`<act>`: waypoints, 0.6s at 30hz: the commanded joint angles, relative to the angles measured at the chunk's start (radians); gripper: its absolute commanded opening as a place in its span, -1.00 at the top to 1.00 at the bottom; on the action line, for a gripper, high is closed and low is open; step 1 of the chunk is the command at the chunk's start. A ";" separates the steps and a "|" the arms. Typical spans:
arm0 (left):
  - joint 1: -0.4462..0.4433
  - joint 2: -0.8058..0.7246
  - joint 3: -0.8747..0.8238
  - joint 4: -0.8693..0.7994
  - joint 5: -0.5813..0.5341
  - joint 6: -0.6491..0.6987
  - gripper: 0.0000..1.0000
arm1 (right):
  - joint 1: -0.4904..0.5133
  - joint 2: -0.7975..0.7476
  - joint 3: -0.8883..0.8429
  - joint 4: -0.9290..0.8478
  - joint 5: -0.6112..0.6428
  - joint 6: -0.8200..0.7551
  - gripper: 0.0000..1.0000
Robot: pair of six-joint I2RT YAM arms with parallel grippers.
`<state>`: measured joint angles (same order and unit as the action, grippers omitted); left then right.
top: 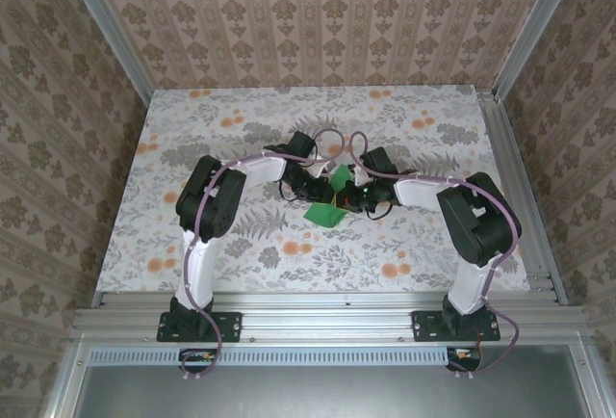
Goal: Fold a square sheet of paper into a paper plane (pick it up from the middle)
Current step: Fold the triangle a second time at the center of the table.
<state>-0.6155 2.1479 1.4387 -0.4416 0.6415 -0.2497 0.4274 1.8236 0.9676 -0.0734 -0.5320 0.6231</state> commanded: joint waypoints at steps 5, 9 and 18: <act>-0.009 0.064 -0.041 -0.041 -0.062 0.013 0.61 | 0.000 0.043 0.019 -0.103 0.083 -0.066 0.91; -0.009 0.048 -0.034 -0.031 -0.042 0.000 0.59 | -0.003 0.049 0.017 -0.122 0.103 -0.086 0.91; 0.000 -0.012 -0.026 -0.011 -0.006 -0.029 0.52 | -0.003 0.054 0.017 -0.162 0.127 -0.113 0.92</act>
<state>-0.6155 2.1441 1.4387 -0.4332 0.6666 -0.2619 0.4274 1.8526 0.9813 -0.1493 -0.4675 0.5434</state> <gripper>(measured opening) 0.233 0.068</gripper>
